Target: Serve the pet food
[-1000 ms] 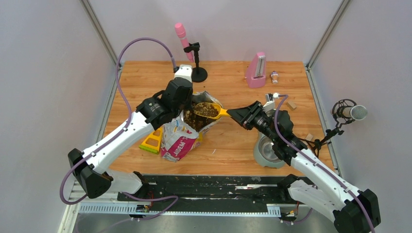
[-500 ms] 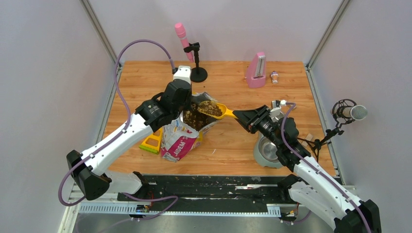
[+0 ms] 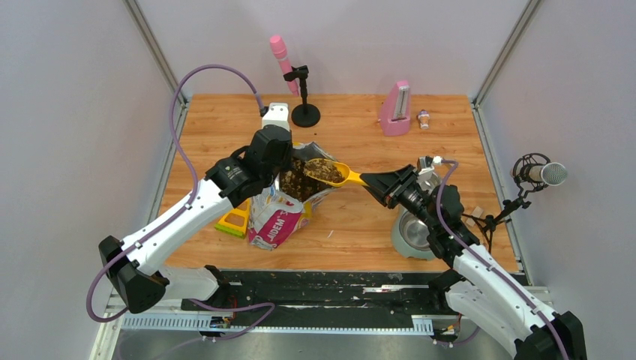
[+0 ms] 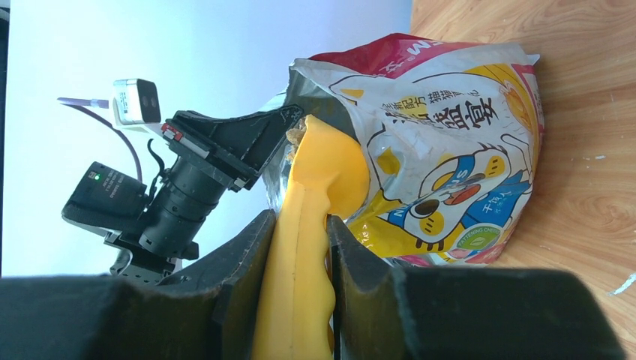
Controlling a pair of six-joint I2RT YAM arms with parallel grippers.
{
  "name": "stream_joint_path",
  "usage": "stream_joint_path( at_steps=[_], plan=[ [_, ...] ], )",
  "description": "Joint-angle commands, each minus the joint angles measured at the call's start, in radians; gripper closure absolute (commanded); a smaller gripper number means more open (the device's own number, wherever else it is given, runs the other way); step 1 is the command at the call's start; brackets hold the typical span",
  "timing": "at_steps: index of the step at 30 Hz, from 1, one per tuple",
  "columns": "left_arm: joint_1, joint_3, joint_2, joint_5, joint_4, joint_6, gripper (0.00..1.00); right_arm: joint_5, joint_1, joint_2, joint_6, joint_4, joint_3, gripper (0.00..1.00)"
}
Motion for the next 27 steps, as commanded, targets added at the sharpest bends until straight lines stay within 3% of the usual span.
stream_joint_path(
  at_steps=[1,15,27],
  plan=[
    [-0.004,0.016,-0.065,-0.050,0.084,-0.035,1.00,0.037,-0.012,-0.050,0.004,-0.028,0.024,1.00],
    [-0.004,0.017,-0.052,-0.006,0.111,-0.042,1.00,0.028,-0.013,-0.069,0.025,0.030,0.026,1.00],
    [-0.004,0.020,-0.045,0.005,0.123,-0.045,1.00,-0.034,-0.023,-0.025,0.114,0.306,-0.069,1.00]
  ],
)
